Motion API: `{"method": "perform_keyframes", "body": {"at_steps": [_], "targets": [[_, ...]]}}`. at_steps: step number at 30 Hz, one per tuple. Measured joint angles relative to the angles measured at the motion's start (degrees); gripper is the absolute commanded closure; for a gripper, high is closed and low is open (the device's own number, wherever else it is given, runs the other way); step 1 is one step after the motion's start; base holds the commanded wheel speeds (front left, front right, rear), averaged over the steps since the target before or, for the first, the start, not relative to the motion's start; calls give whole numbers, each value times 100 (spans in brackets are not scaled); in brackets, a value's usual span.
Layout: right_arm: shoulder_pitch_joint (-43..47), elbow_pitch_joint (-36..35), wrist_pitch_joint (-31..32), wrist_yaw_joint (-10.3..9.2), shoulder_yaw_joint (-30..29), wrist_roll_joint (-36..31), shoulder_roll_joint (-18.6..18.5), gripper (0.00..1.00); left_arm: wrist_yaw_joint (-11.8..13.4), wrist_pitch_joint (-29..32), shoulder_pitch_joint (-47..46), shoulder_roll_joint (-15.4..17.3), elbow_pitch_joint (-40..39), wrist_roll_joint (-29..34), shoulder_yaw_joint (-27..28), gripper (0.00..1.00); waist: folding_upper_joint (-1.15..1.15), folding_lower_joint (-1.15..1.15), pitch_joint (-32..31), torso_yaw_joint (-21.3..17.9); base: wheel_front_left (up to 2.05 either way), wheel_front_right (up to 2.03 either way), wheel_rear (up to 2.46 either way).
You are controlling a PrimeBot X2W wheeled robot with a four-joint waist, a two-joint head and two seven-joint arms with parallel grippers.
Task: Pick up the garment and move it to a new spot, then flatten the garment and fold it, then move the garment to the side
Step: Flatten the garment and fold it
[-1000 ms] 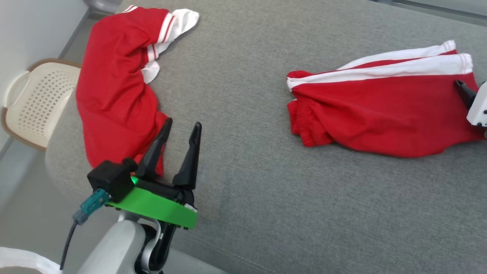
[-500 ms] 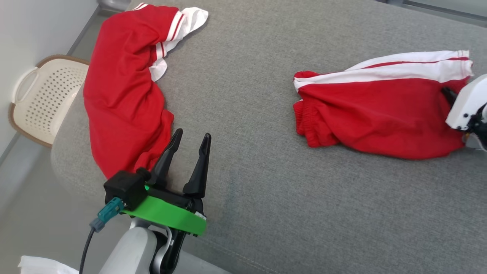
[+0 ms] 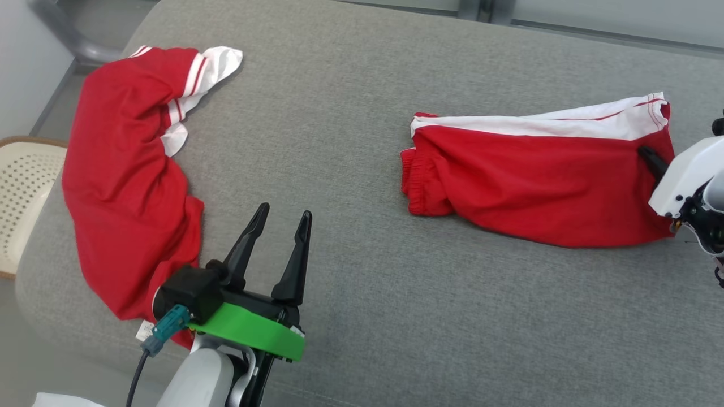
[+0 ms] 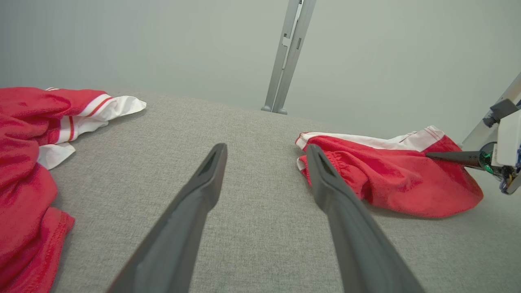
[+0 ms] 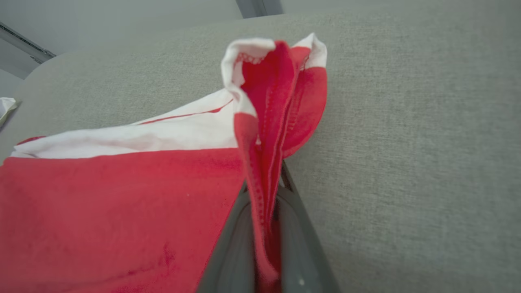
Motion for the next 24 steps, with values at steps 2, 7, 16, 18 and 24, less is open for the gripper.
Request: {"method": "perform_keyframes", "body": {"at_steps": [2, 7, 16, 18, 24], "targets": [[80, 5, -64, -1, -1, 27, -78, 100, -5, 1, 59, -19, 9, 54, 5, 0, 0, 0, -68, -149, 0, 0, 0], [197, 13, -188, -1, -10, 56, -274, 100, -23, 1, 191, -55, -67, 186, 26, 0, 0, 0, -240, -444, 0, 0, 0], [169, -289, -506, -1, 151, -97, 94, 100, -24, 0, 671, -143, -80, 509, 392, 0, 0, 0, -738, -649, 0, 0, 0], [180, -369, -546, -1, 207, -90, 331, 100, -25, 1, 775, -192, -26, 531, 463, 0, 0, 0, -855, -644, 0, 0, 0], [271, -283, -482, -1, 341, -30, 1059, 100, -26, 1, 955, -311, 60, 543, 561, 0, 0, 0, -1120, -454, 0, 0, 0]]}}
